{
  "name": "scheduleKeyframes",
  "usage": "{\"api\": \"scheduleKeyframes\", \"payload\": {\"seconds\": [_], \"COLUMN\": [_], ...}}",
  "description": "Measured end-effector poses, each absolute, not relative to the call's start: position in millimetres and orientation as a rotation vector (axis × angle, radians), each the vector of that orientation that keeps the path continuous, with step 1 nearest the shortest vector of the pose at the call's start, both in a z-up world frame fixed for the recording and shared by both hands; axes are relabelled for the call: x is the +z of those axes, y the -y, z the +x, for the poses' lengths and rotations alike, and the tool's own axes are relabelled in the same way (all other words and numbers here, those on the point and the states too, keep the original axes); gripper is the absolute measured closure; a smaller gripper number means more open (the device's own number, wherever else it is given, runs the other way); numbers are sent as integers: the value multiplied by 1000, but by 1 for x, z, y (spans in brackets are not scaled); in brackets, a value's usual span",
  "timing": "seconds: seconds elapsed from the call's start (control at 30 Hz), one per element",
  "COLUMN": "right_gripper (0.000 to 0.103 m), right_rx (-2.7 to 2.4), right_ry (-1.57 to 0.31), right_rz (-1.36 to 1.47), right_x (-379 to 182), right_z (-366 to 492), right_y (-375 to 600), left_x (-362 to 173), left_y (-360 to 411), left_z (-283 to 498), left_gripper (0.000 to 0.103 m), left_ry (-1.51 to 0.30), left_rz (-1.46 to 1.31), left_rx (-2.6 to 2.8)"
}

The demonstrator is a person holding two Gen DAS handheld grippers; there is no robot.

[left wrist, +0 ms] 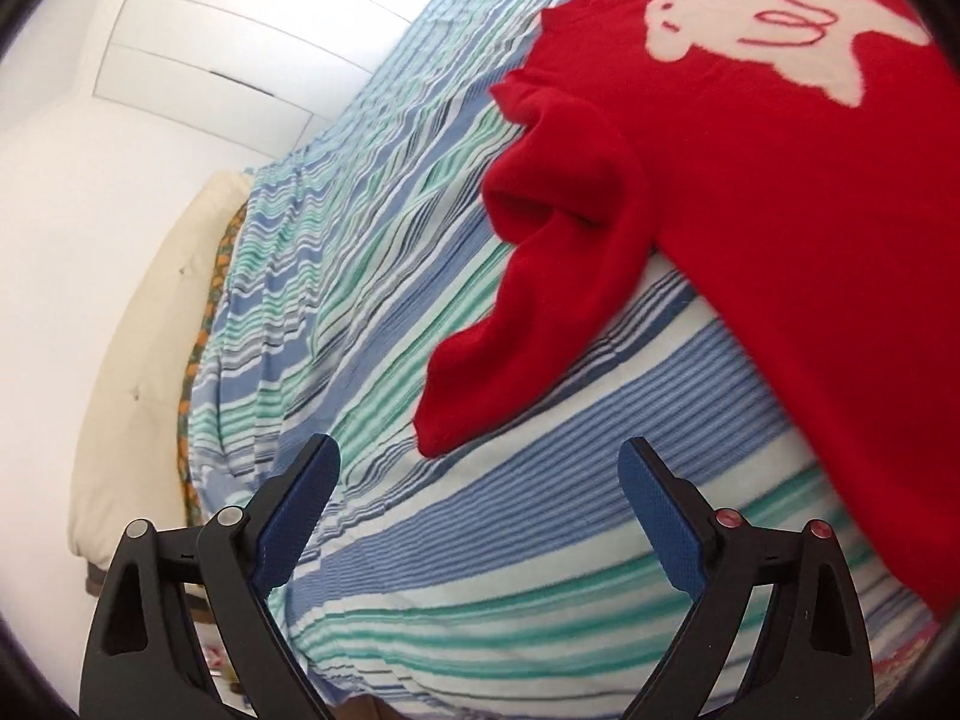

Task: Fold small clothes
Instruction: 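Carry the held sleeve across the sweater body with the right tool and release, then grasp the other sleeve cuff with the left tool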

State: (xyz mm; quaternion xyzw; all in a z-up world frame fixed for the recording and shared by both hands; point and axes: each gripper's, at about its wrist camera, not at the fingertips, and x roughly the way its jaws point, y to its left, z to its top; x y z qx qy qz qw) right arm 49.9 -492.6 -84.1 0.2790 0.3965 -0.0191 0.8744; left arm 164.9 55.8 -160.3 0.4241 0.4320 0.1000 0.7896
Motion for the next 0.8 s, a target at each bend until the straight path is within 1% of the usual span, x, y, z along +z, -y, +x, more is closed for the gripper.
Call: {"api": "scheduleKeyframes", "payload": {"seconds": [0.13,0.27,0.33,0.37,0.4,0.43,0.53,0.6,0.67,0.73,0.77,0.8], "right_gripper": [43,43,43,43,43,43,43,43,43,43,43,43], "right_rx": [24,53,51,49,45,40,33,34,33,35,35,36], "right_ry": [-895,-892,-898,-903,-908,-911,-914,-918,-926,-935,-941,-946], "right_rz": [504,430,415,416,420,423,437,444,447,449,449,448], "right_x": [-96,-89,-89,-91,-93,-94,-96,-97,-99,-102,-104,-105], "right_z": [40,41,42,42,42,42,44,45,46,48,50,51], "right_y": [447,428,424,424,424,425,427,428,428,427,427,426], "left_x": [-185,-186,-180,-178,-175,-170,-129,-98,-75,-67,-71,-78], "left_y": [-86,-103,-111,-115,-122,-129,-156,-181,-212,-243,-263,-282], "left_z": [215,243,249,251,254,256,254,256,260,263,269,272], "left_gripper": [8,8,29,66,95,95,96,95,95,88,80,67], "left_ry": [-949,-1001,-1044,-1089,-1146,-1182,-1190,-1165,-1129,-1107,-1101,-1101], "left_rz": [940,819,738,675,601,522,241,3,-166,-304,-375,-440], "left_rx": [247,184,123,76,36,9,-74,-113,-85,16,90,167]}}
